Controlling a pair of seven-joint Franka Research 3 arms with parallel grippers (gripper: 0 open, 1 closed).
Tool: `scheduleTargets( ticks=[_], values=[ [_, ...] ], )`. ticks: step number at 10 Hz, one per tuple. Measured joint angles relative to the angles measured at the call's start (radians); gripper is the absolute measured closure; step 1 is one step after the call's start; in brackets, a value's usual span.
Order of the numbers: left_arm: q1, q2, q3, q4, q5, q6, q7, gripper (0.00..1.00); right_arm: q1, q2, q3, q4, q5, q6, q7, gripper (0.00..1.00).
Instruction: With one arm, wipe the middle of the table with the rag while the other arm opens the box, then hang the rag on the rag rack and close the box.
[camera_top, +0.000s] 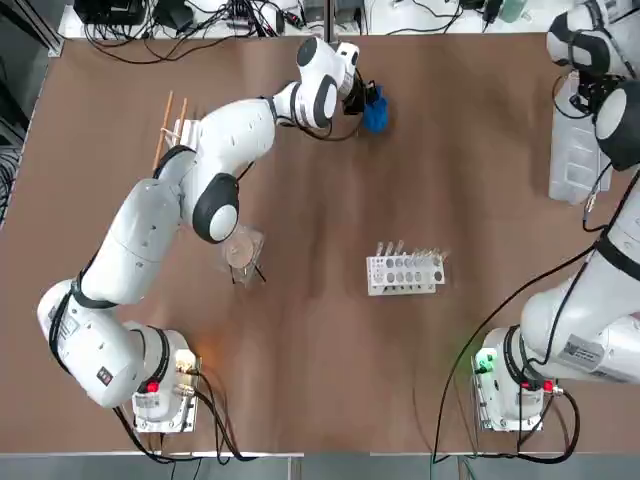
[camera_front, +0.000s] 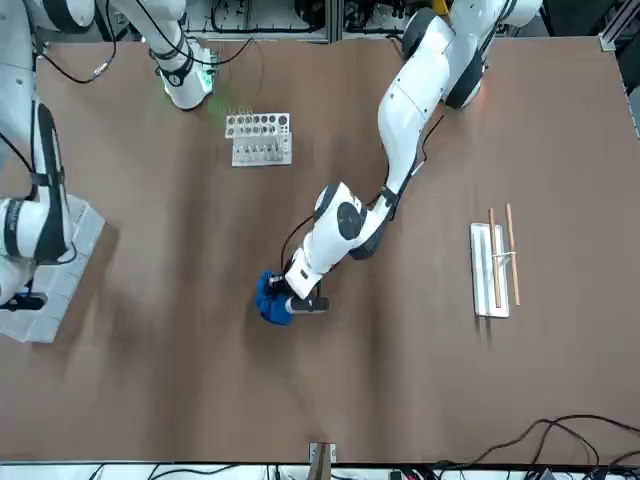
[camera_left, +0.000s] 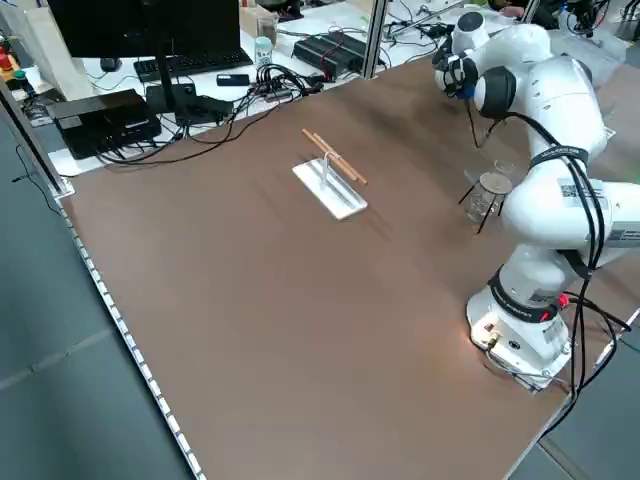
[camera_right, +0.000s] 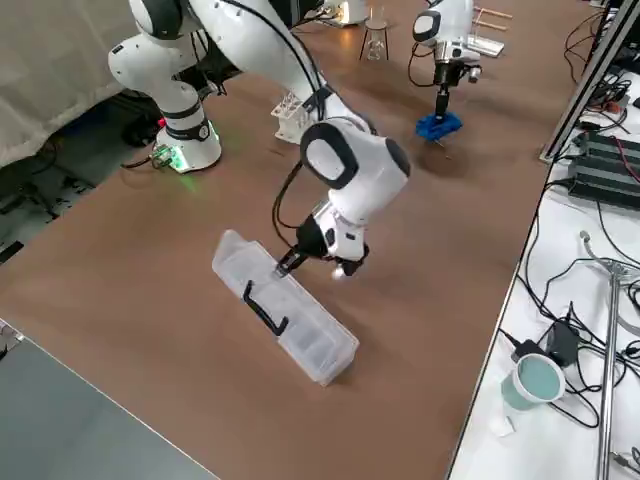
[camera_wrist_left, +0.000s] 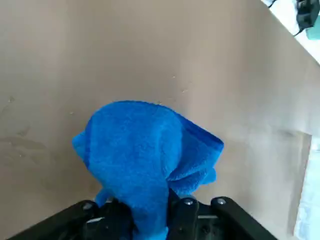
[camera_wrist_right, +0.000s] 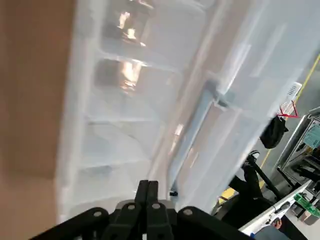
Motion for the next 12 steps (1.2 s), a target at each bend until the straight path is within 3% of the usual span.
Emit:
scheduleTargets(
  ticks=[2,4,7,10,12],
  values=[
    [-0.002,0.037,0.000,0.003,0.000,0.003,0.000,0.84,-0.088,0.001,-0.003,-0.004,-0.019,0.039,-0.065,0.99],
    [-0.002,0.047,0.000,0.008,0.000,0.003,0.000,0.84,-0.186,0.009,-0.004,-0.016,-0.020,0.157,-0.135,0.99],
    [-0.002,0.062,0.000,0.008,0.000,0.003,-0.003,0.84,-0.238,0.055,-0.002,-0.025,-0.020,0.285,-0.167,0.99],
    [-0.001,0.064,0.003,0.010,0.000,-0.004,-0.004,0.84,-0.221,0.051,0.039,0.006,-0.020,0.232,-0.200,0.99],
    [0.004,0.064,0.005,0.011,0.000,-0.026,-0.006,0.84,-0.175,0.007,0.099,0.078,-0.020,0.039,-0.203,0.96]
  ],
)
